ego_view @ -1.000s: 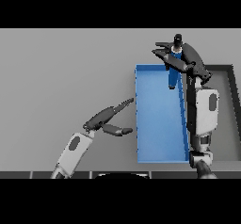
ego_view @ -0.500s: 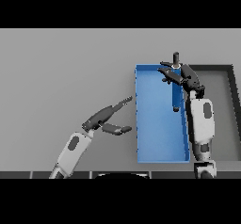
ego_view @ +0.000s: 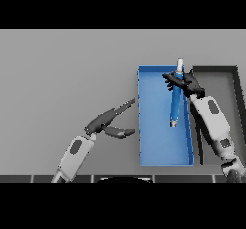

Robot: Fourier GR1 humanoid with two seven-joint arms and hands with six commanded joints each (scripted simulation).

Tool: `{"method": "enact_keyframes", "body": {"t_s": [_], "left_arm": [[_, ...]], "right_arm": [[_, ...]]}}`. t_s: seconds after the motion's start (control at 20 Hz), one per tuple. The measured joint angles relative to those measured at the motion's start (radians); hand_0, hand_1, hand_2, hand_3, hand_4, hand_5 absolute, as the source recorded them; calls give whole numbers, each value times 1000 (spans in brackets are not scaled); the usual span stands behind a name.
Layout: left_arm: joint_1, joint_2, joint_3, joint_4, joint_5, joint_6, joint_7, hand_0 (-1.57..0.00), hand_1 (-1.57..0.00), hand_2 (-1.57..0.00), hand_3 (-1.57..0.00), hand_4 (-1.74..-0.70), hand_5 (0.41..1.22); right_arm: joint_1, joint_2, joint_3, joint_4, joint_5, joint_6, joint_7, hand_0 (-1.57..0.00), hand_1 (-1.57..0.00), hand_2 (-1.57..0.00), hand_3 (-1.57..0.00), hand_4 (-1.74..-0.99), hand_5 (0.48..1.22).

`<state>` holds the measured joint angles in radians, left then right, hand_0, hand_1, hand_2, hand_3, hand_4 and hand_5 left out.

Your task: Pick up the blue pipe and place it into the blue bin.

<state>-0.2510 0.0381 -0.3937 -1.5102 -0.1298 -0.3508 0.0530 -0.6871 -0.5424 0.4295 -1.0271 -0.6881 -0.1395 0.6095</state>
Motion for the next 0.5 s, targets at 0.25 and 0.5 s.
{"method": "enact_keyframes", "body": {"t_s": [0.25,0.5], "left_arm": [[10,9,0,-13,3,0,-10,1,1,1,1,-927,495],[13,0,-10,-12,-2,1,1,1,1,1,1,-930,496]], "right_arm": [[-33,-153,227,-133,40,103,0,-181,-171,-165,-48,-1219,870],[-88,-206,369,-137,-2,120,0,-59,-55,-53,-15,-1144,759]]}}
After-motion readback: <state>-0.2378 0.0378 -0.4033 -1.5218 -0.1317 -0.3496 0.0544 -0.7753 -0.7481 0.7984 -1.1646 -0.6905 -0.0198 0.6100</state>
